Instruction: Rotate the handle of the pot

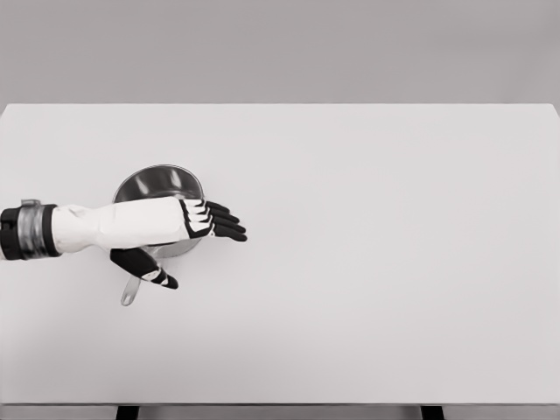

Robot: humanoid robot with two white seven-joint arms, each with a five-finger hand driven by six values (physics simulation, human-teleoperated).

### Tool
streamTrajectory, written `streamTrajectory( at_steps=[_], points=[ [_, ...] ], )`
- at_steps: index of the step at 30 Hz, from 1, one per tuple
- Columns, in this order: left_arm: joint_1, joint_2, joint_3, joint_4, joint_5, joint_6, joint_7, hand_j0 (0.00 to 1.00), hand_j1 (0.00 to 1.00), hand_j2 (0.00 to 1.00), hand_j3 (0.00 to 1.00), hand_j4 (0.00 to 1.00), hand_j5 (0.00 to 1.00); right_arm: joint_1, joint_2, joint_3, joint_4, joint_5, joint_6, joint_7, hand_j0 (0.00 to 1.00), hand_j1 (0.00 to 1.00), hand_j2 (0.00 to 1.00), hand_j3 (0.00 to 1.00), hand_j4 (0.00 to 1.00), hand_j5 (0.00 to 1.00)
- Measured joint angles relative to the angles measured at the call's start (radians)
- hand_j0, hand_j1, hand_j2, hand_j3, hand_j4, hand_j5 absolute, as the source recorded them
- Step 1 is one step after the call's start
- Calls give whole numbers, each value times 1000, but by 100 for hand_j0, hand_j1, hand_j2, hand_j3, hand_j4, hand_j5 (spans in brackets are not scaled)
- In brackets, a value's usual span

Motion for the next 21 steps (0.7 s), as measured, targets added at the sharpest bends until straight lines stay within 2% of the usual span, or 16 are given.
streamTrajectory(
  at_steps=[3, 6, 9, 10, 11, 14, 16, 18, 21],
  points=[
    [-11, 1, -5, 0, 1, 0, 0, 100, 100, 100, 100, 100, 100, 17, 0, 0, 0, 0, 0, -1, 100, 100, 100, 100, 100, 100],
    [-113, -1, -7, -1, 3, 1, 0, 100, 100, 100, 100, 100, 100, 20, 0, -1, -1, 0, 0, -2, 100, 100, 100, 100, 100, 100],
    [-114, -10, -21, -1, 9, 0, 10, 100, 100, 100, 100, 100, 100, 20, 0, -1, -1, 0, 0, -2, 100, 100, 100, 100, 100, 100],
    [-109, -14, -24, -1, 21, 0, 38, 100, 100, 100, 100, 100, 100, 20, 0, -1, -1, 0, 0, -2, 100, 100, 100, 100, 100, 100],
    [-98, -16, -26, -2, 30, -1, 91, 100, 100, 100, 100, 100, 100, 20, 0, -1, -1, 0, 0, -2, 100, 100, 100, 100, 100, 100],
    [-81, -4, -28, -2, 44, 40, 381, 100, 100, 100, 100, 100, 100, 20, 0, -2, -1, 0, 0, -2, 100, 100, 100, 100, 100, 100],
    [-40, 13, -29, -2, 39, 71, 526, 100, 100, 100, 100, 100, 100, 20, 0, -2, -1, 0, 0, -2, 100, 100, 100, 100, 100, 100],
    [-17, 23, -29, -1, -4, 112, 597, 100, 100, 100, 100, 100, 100, 20, 0, -2, -1, 0, 0, -2, 100, 100, 100, 100, 100, 100],
    [35, 23, -29, -1, -86, 140, 644, 100, 100, 100, 100, 100, 100, 20, 0, -2, -1, 0, 0, -2, 100, 100, 100, 100, 100, 100]
  ],
)
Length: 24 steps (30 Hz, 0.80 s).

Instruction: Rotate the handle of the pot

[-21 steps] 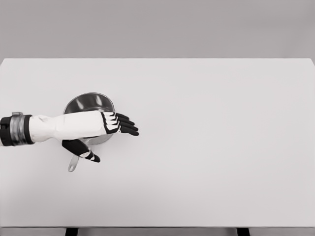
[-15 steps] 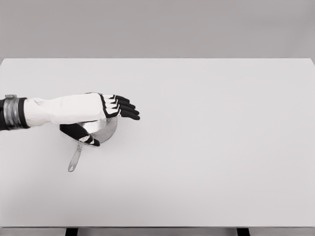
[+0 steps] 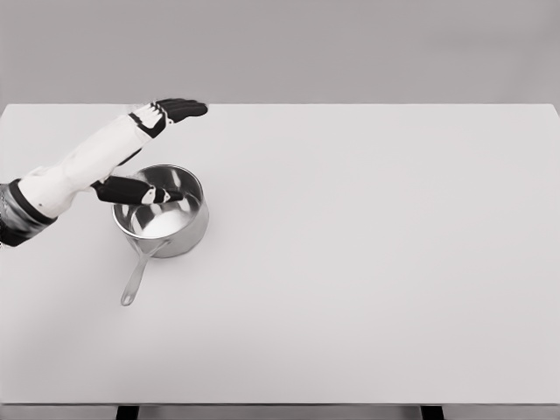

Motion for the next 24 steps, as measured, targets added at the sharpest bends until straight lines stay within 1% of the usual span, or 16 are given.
streamTrajectory(
  at_steps=[3, 7, 8, 10, 14, 15, 17, 18, 21, 24],
  points=[
    [57, -4, -1, 0, -81, -2, 16, 100, 100, 100, 100, 100, 100, 0, 0, 0, 0, 0, 0, 0, 100, 100, 100, 100, 100, 100],
    [89, -7, -1, 0, -154, -25, 23, 100, 100, 100, 100, 100, 100, 0, 0, 0, 0, 0, 0, 0, 100, 100, 100, 100, 100, 100],
    [98, -7, -1, 0, -164, -38, 24, 100, 100, 100, 100, 100, 100, 0, 0, 0, 0, 0, 0, 0, 100, 100, 100, 100, 100, 100],
    [97, -7, -1, -1, -172, -79, 26, 100, 100, 100, 100, 100, 100, 0, 0, 0, 0, 0, 0, 0, 100, 100, 100, 100, 100, 100],
    [107, 7, 0, -1, -145, -121, 30, 100, 100, 100, 100, 100, 100, 0, 0, 0, 0, 0, 0, 0, 100, 100, 100, 100, 100, 100],
    [135, 12, 0, -1, -141, -125, 30, 100, 100, 100, 100, 100, 100, 0, 0, 0, -1, 0, 0, 0, 100, 100, 100, 100, 100, 100],
    [150, 18, -1, -1, -137, -131, 30, 100, 100, 100, 100, 100, 100, 0, 0, 0, -1, 0, 0, 0, 100, 100, 100, 100, 100, 100],
    [149, 19, -1, 0, -138, -132, 30, 100, 100, 100, 100, 100, 100, 0, 0, 0, 0, 0, 0, 0, 100, 100, 100, 100, 100, 100],
    [144, 17, -1, 0, -168, -135, 27, 100, 100, 100, 100, 100, 100, 0, 0, 0, 0, 0, 0, 0, 100, 100, 100, 100, 100, 100],
    [135, 5, -1, 0, -232, -136, 9, 100, 100, 100, 100, 100, 100, 0, 0, 0, 0, 0, 0, 0, 100, 100, 100, 100, 100, 100]
  ],
)
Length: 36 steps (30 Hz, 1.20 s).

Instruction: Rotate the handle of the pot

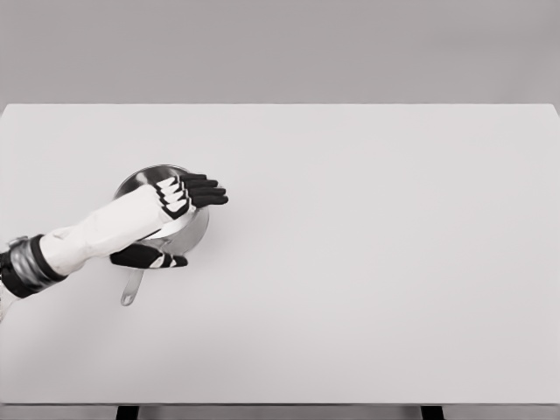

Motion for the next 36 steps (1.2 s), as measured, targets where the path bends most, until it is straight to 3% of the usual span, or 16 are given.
streamTrajectory(
  at_steps=[11, 15, 27, 36],
  points=[
    [9, -59, -1, 0, -123, -1, -27, 100, 100, 100, 100, 100, 100, 0, 0, 0, 0, 0, 0, 0, 100, 100, 100, 100, 100, 100],
    [6, -67, 0, 0, -151, -1, -92, 100, 100, 100, 100, 100, 100, 0, 0, 0, 0, 0, 0, 0, 100, 100, 100, 100, 100, 100],
    [-2, -27, -1, 0, -227, -1, -184, 100, 100, 100, 100, 100, 100, 0, 0, 0, 0, 0, 0, 0, 100, 100, 100, 100, 100, 100],
    [-5, -9, 2, 1, -255, -1, -193, 100, 100, 100, 100, 100, 100, 0, 0, 0, 0, 0, 0, 0, 100, 100, 100, 100, 100, 100]
  ],
)
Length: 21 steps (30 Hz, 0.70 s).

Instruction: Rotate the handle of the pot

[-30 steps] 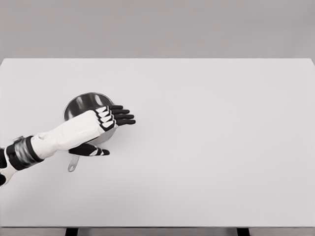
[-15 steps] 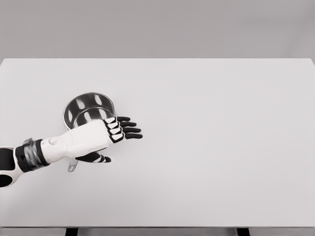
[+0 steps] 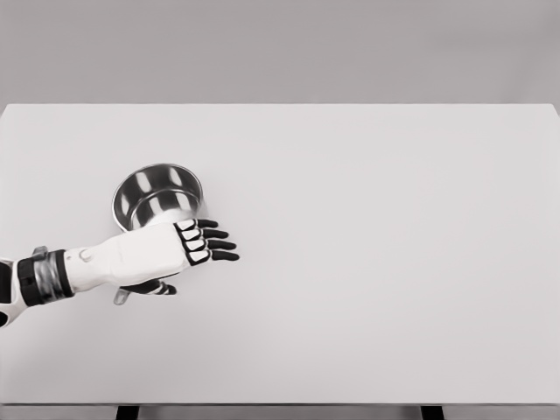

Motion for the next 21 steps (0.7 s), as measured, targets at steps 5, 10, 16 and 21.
streamTrajectory(
  at_steps=[5, 10, 16, 21],
  points=[
    [0, 20, 6, 0, -7, 0, 1, 100, 100, 100, 100, 100, 100, 0, 0, 0, 0, 0, 0, 0, 100, 100, 100, 100, 100, 100],
    [0, 34, 11, 0, -8, 0, 3, 100, 100, 100, 100, 100, 100, 0, 0, 0, 0, 0, 0, 0, 100, 100, 100, 100, 100, 100],
    [-8, 55, 15, 0, -8, 0, 7, 100, 100, 100, 100, 100, 100, 0, 0, 0, 0, 0, 0, 0, 100, 100, 100, 100, 100, 100],
    [-14, 76, 18, 0, -8, 0, 11, 100, 100, 100, 100, 100, 100, 0, 0, 0, 0, 0, 0, 0, 100, 100, 100, 100, 100, 100]
  ],
)
